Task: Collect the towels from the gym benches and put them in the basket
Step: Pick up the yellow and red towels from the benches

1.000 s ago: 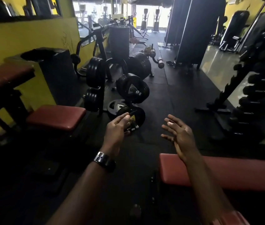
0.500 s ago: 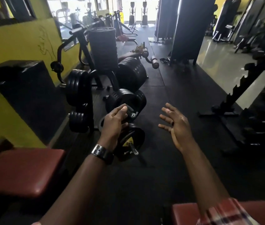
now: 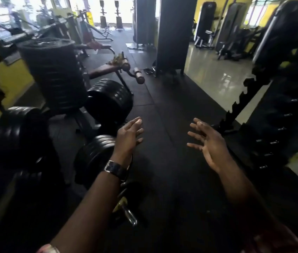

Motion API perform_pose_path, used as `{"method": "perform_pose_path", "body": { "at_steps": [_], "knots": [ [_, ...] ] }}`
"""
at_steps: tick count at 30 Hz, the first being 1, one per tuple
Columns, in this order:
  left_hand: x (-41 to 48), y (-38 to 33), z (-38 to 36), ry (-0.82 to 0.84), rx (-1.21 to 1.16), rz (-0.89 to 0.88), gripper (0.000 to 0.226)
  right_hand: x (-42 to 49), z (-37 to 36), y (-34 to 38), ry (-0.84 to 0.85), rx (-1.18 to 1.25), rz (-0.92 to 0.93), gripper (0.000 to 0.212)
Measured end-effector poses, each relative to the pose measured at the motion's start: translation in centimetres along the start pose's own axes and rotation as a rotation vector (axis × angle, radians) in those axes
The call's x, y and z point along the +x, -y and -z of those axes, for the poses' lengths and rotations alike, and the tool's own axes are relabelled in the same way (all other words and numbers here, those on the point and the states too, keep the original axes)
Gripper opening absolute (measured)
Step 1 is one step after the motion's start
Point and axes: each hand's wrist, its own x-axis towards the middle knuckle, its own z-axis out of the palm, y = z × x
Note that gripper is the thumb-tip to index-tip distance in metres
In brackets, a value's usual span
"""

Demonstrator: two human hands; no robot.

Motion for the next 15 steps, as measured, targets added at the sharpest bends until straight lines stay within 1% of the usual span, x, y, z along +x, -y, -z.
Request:
{"method": "perform_pose_path", "body": {
  "at_steps": [3, 7, 10, 13, 15],
  "knots": [
    [6.4, 0.5, -2.4, 0.054, 0.043, -0.010, 0.018, 6.1, 1.4, 0.1, -0.047, 0.021, -0.002, 0.058],
    [15.8, 2.3, -6.8, 0.070, 0.071, -0.027, 0.027, 16.2, 3.3, -0.6, -0.054, 0.039, -0.010, 0.067],
    [22.4, 3.1, -10.5, 0.076, 0.097, -0.038, 0.030, 24.0, 5.0, -0.4, -0.047, 0.057, -0.012, 0.064],
    [29.3, 2.9, -15.0, 0.030, 0.086, -0.012, 0.028, 32.1, 7.3, 0.6, -0.011, 0.047, -0.014, 0.053],
    [33.7, 2.5, -18.5, 0.009, 0.085, -0.023, 0.029, 37.7, 8.9, 1.8, 0.006, 0.041, -0.008, 0.050]
  ]
}}
